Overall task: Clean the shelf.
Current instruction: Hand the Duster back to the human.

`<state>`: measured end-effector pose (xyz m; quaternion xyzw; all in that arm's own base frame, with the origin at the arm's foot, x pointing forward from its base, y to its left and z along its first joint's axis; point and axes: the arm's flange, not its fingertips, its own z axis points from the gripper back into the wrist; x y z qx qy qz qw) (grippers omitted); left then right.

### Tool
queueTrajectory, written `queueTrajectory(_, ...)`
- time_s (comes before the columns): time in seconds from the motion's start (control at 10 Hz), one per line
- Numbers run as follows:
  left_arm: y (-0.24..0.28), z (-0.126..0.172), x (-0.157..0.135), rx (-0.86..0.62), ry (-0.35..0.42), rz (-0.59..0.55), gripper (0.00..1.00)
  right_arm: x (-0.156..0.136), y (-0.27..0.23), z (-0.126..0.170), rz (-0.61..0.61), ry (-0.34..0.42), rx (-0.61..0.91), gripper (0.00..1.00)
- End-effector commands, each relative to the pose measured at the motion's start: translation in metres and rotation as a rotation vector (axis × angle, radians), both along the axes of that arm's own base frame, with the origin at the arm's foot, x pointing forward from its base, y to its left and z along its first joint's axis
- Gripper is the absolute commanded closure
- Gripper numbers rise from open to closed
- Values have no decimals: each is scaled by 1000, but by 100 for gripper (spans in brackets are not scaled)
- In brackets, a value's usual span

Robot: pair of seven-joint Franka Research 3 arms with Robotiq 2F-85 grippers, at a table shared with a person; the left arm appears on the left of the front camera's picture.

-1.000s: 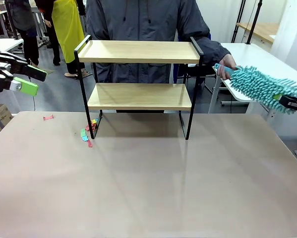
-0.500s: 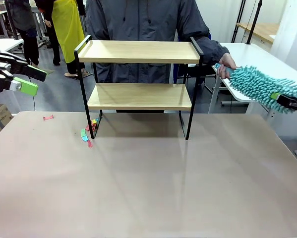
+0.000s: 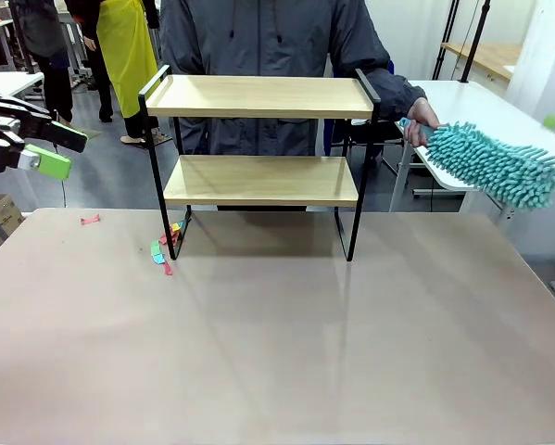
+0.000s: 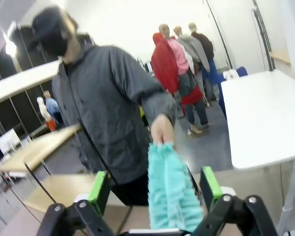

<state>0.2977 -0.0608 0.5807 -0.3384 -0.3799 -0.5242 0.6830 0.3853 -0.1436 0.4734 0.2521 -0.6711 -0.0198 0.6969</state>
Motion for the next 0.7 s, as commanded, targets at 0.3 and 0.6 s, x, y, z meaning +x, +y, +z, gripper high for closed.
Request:
queueTrajectory(0.3, -2, -1, 2, -25, -19, -13, 0, -15, -85, 89, -81, -82, 348, 0)
queueTrajectory(0.6, -2, -1, 2, -25, -19, -13, 0, -22, -88, 96, -106, -90, 331, 0)
